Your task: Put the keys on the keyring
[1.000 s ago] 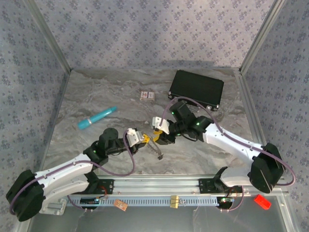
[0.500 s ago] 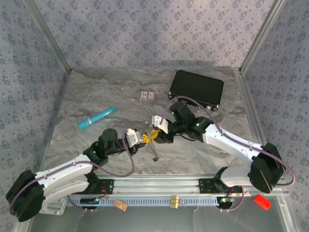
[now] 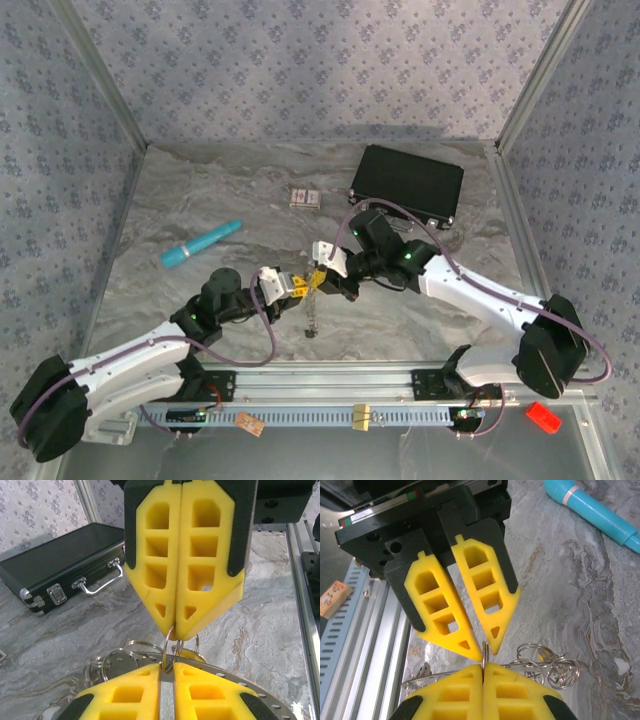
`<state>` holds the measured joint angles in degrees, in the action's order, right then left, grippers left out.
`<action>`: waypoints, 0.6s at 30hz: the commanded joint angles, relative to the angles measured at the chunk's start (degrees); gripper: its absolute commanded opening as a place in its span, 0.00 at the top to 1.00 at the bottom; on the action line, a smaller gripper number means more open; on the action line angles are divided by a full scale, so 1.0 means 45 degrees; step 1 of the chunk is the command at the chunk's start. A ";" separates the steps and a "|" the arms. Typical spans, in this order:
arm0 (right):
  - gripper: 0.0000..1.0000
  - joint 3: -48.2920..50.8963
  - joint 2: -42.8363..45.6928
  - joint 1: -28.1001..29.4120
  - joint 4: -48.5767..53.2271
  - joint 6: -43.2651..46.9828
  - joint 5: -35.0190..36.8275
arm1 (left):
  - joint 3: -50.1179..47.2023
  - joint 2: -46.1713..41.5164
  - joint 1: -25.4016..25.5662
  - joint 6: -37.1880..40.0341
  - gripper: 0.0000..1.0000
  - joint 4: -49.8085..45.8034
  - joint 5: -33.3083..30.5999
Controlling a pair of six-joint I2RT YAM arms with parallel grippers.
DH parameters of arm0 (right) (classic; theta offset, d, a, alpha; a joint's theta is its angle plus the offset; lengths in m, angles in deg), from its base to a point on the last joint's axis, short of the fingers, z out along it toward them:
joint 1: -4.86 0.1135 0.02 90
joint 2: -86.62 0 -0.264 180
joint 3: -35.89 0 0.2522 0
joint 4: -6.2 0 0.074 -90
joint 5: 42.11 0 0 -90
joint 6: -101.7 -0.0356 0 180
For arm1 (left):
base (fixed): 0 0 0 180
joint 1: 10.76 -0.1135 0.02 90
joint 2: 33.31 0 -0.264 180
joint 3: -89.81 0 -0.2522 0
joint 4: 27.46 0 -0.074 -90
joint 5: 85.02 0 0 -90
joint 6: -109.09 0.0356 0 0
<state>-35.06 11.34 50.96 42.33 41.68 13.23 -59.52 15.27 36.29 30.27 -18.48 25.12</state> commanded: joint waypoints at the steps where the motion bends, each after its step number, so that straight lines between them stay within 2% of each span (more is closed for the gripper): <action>1: 1.00 -0.0987 -0.0283 0.0308 0.1624 0.1115 0.0622 | 0.0520 -0.0044 0.0084 0.0261 0.87 -0.0545 -0.0151; 6: 1.00 -0.1699 -0.0774 0.0807 0.2559 0.1741 0.1325 | 0.0675 0.0278 0.0079 0.0304 0.87 -0.0500 0.0025; 13: 1.00 -0.2092 -0.1146 0.1148 0.2626 0.2029 0.1564 | 0.0813 0.0591 0.0079 0.0333 0.89 -0.0236 0.0583; 15: 1.00 -0.2078 -0.1179 0.1141 0.2626 0.1986 0.1572 | 0.0783 0.0609 0.0073 0.0347 0.93 -0.0152 0.0716; 17: 1.00 -0.2011 -0.1124 0.1126 0.2507 0.1841 0.1592 | 0.0789 0.0611 0.0092 0.0386 1.00 -0.0166 0.0797; 18: 1.00 -0.1900 -0.1044 0.1073 0.2320 0.1644 0.1602 | 0.0775 0.0611 0.0077 0.0406 1.00 -0.0169 0.0818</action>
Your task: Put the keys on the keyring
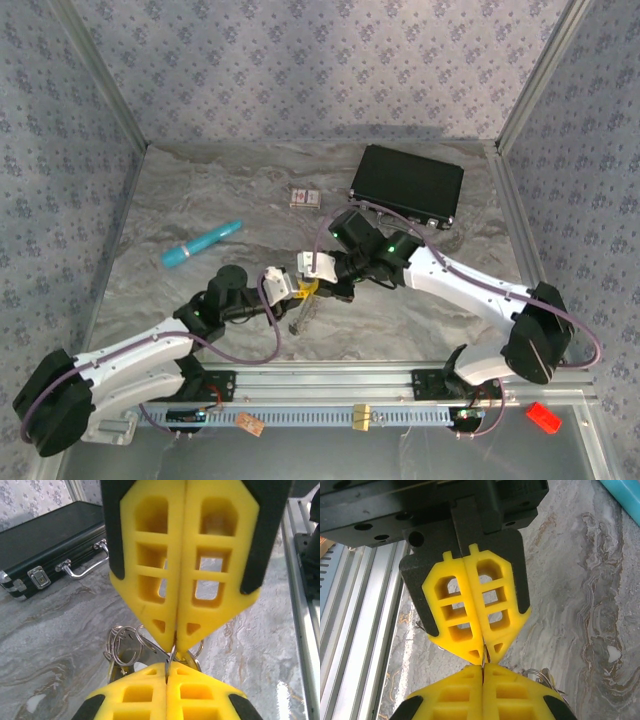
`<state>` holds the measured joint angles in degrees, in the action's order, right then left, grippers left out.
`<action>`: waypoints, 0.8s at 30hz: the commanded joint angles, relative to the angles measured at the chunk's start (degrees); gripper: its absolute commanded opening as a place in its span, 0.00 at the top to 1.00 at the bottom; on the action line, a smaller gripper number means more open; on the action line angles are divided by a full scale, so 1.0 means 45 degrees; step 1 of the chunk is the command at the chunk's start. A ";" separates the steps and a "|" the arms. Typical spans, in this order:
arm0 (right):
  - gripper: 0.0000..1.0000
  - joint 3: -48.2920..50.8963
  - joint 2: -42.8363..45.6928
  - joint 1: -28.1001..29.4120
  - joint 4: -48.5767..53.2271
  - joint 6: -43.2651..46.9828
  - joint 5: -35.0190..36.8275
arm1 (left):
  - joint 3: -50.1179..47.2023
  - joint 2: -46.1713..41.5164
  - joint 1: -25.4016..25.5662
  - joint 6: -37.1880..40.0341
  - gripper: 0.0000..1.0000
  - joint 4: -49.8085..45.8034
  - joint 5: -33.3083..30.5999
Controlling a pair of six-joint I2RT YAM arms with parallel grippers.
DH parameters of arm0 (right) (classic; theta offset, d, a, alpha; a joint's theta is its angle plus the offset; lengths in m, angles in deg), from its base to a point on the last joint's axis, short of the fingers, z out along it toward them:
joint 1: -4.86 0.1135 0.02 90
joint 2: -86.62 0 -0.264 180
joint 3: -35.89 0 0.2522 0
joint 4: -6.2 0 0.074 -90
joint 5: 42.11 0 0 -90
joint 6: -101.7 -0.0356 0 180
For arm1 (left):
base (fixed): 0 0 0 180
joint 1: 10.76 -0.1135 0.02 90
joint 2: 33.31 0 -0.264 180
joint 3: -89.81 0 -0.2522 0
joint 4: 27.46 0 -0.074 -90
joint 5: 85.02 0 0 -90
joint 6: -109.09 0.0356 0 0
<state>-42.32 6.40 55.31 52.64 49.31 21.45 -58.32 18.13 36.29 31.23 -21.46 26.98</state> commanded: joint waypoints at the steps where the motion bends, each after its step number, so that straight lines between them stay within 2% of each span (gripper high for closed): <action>1: 0.94 -0.0128 0.0172 0.0045 -0.0194 -0.0256 -0.0248 | 0.0494 -0.0042 0.0076 0.0198 1.00 0.0499 0.0404; 3: 0.74 0.0542 0.0673 -0.0253 -0.1039 -0.0841 -0.0492 | 0.0406 -0.0093 0.0079 0.0169 1.00 0.0622 0.0339; 7: 0.65 0.1943 0.1598 -0.0832 -0.2677 -0.1994 -0.1342 | -0.0060 -0.0132 0.0088 -0.0247 1.00 0.1700 0.0066; 15: 0.65 0.2791 0.1514 -0.0862 -0.3917 -0.2595 -0.1371 | -0.0479 -0.0218 0.0083 -0.0706 1.00 0.2674 0.0177; 19: 0.71 0.2815 0.1457 -0.0881 -0.4119 -0.2580 -0.1481 | -0.0565 -0.0308 0.0086 -0.0801 1.00 0.2770 0.0326; 21: 0.77 0.2769 0.1422 -0.0899 -0.4116 -0.2575 -0.1599 | -0.0587 -0.0315 0.0087 -0.0818 1.00 0.2810 0.0355; 24: 0.78 0.2725 0.1393 -0.0888 -0.4105 -0.2549 -0.1788 | -0.0606 -0.0337 0.0077 -0.0808 1.00 0.2881 0.0395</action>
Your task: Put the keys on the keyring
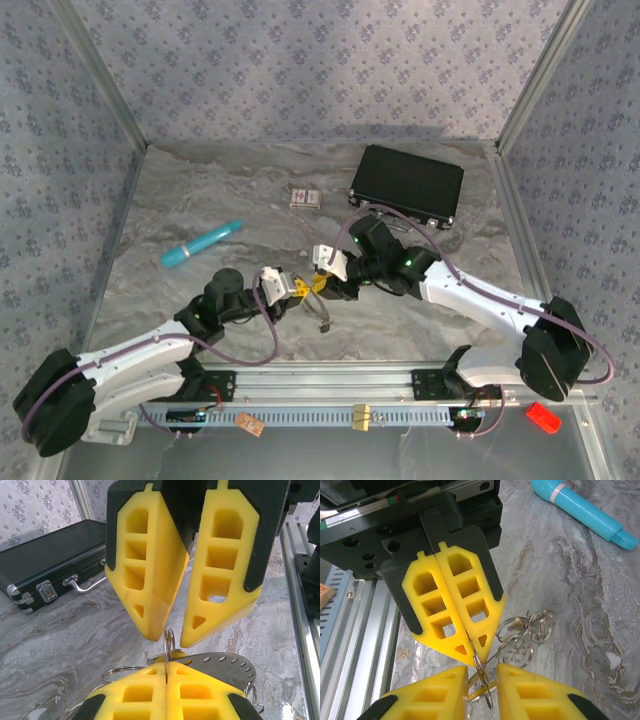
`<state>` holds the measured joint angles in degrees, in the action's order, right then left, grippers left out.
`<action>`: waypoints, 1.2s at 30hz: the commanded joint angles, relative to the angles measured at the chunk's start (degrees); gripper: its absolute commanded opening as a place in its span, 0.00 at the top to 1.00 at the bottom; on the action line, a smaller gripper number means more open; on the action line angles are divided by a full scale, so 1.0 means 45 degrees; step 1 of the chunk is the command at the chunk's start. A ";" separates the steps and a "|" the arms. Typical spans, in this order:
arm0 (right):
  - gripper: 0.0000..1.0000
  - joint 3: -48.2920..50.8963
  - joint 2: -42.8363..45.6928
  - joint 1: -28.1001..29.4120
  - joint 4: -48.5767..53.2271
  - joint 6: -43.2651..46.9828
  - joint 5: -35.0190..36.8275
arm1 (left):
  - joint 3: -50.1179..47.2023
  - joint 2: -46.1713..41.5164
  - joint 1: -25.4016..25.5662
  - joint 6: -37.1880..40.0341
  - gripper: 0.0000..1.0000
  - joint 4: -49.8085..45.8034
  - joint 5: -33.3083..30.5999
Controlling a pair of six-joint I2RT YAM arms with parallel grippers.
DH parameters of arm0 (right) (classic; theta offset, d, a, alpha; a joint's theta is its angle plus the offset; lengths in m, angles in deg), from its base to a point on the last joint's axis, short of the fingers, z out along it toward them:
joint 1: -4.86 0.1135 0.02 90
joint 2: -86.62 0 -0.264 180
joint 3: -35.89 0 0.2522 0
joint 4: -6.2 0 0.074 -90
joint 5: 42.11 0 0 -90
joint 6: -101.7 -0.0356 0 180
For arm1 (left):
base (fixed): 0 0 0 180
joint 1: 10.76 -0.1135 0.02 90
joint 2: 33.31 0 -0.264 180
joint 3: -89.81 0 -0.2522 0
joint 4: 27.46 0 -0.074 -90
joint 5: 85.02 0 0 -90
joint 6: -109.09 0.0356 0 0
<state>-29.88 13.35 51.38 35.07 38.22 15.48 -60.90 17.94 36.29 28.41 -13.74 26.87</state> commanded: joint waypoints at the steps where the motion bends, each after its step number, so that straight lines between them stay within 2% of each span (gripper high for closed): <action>1: 0.78 -0.0053 -0.0189 -0.0006 -0.0200 -0.0086 -0.0505 | -0.0034 -0.0294 0.0092 -0.0184 1.00 0.1182 0.0428; 5: 0.78 -0.0176 -0.0361 0.0031 -0.0128 -0.0015 -0.0726 | -0.0092 -0.0331 0.0080 -0.0205 1.00 0.1354 0.0471; 7: 0.86 -0.0251 -0.0442 0.0022 -0.0035 0.0070 -0.0780 | -0.0111 -0.0357 0.0091 -0.0240 1.00 0.1374 0.0451; 9: 1.00 -0.0384 -0.0474 0.0011 0.0146 0.0174 -0.0790 | -0.0111 -0.0437 0.0083 -0.0302 1.00 0.1267 0.0336; 10: 1.00 -0.0438 -0.0455 0.0020 0.0264 0.0234 -0.0755 | -0.0067 -0.0475 0.0092 -0.0313 0.97 0.1096 0.0164; 12: 1.00 -0.0677 -0.0411 0.0076 0.0762 0.0525 -0.0488 | 0.0070 -0.0613 0.0076 -0.0176 0.81 0.0394 -0.0291; 16: 1.00 -0.1473 -0.0648 0.0420 0.2530 0.1677 0.0645 | 0.0562 -0.0704 0.0081 0.0432 0.77 -0.1260 -0.0489; 21: 1.00 -0.2406 -0.1066 0.0718 0.4091 0.2688 0.1517 | 0.0914 -0.0500 0.0080 0.0741 0.78 -0.1817 -0.0251; 30: 1.00 -0.3032 -0.1465 0.1121 0.4130 0.2814 0.1331 | 0.1156 0.0082 0.0078 0.0835 0.84 -0.1440 0.0291; 35: 0.99 -0.2763 -0.1356 0.1186 0.3820 0.2434 0.1216 | 0.1129 0.0117 0.0086 0.0993 0.97 -0.1346 0.0326; 36: 0.92 -0.2543 -0.1170 0.1116 0.3536 0.2230 0.1106 | 0.1095 0.0097 0.0076 0.1012 1.00 -0.1308 0.0342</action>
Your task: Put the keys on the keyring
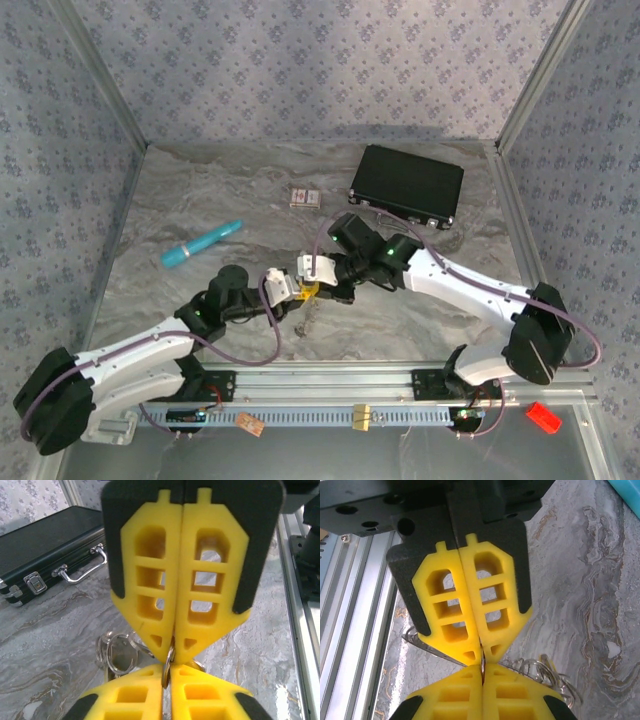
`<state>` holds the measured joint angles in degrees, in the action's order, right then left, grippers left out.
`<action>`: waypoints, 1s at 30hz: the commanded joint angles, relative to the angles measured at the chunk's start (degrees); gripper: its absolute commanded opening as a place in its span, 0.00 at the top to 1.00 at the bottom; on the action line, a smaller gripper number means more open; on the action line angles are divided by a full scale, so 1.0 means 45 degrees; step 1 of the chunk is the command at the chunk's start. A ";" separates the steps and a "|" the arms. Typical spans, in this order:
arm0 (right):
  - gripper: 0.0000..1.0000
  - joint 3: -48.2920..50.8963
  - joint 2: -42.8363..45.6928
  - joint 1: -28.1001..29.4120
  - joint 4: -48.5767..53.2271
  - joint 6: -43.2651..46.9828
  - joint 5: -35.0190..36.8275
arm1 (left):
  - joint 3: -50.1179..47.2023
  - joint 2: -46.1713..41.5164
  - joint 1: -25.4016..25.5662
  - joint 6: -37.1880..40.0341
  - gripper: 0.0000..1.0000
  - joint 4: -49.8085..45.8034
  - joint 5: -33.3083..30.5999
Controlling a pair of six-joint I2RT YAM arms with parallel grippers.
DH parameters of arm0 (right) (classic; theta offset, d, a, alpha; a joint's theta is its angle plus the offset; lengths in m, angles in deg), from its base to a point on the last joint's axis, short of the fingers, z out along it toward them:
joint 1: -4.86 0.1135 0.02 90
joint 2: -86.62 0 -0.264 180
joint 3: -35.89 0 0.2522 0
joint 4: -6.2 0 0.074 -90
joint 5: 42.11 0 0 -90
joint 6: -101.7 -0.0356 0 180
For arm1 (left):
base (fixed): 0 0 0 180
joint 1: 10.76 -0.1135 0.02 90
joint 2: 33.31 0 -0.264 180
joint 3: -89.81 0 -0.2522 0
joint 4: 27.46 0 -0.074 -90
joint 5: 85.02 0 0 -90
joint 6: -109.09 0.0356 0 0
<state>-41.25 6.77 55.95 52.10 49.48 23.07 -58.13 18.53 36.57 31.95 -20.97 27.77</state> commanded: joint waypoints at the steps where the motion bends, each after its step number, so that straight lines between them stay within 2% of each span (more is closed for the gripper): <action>1: 0.84 0.0276 0.0557 -0.0095 -0.0599 -0.0539 -0.0765 | 0.0445 -0.0068 0.0026 0.0213 1.00 0.0387 0.0147; 3: 0.72 0.0954 0.1113 -0.0580 -0.1348 -0.1182 -0.1455 | 0.0286 -0.0112 0.0014 0.0124 1.00 0.0773 0.0190; 4: 0.69 0.1381 0.1403 -0.0938 -0.1894 -0.1613 -0.1908 | 0.0148 -0.0131 0.0028 0.0034 1.00 0.1146 0.0227; 7: 0.66 0.2480 0.1861 -0.2001 -0.3379 -0.2954 -0.4057 | -0.0337 -0.0019 0.0013 -0.0214 1.00 0.2621 0.0259; 9: 0.66 0.2796 0.1882 -0.2168 -0.3869 -0.3394 -0.4564 | -0.0470 0.0150 0.0025 -0.0334 1.00 0.3248 0.0285; 17: 0.68 0.3050 0.1574 -0.1976 -0.4457 -0.3485 -0.4272 | -0.0436 0.0503 -0.0010 -0.0534 1.00 0.3674 0.0871; 21: 0.81 0.2958 0.1411 -0.1943 -0.4259 -0.3303 -0.4280 | -0.0425 0.0511 -0.0009 -0.0589 1.00 0.3770 0.0884; 23: 0.84 0.2916 0.1347 -0.1940 -0.4129 -0.3197 -0.4302 | -0.0418 0.0559 -0.0005 -0.0649 1.00 0.3857 0.0961; 30: 0.77 0.2860 0.1457 -0.1929 -0.3593 -0.2675 -0.4185 | -0.0376 0.0579 -0.0009 -0.0768 1.00 0.3899 0.0981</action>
<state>-28.16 13.41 47.01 33.80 35.69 4.99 -60.25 21.26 36.55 29.48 -7.88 30.11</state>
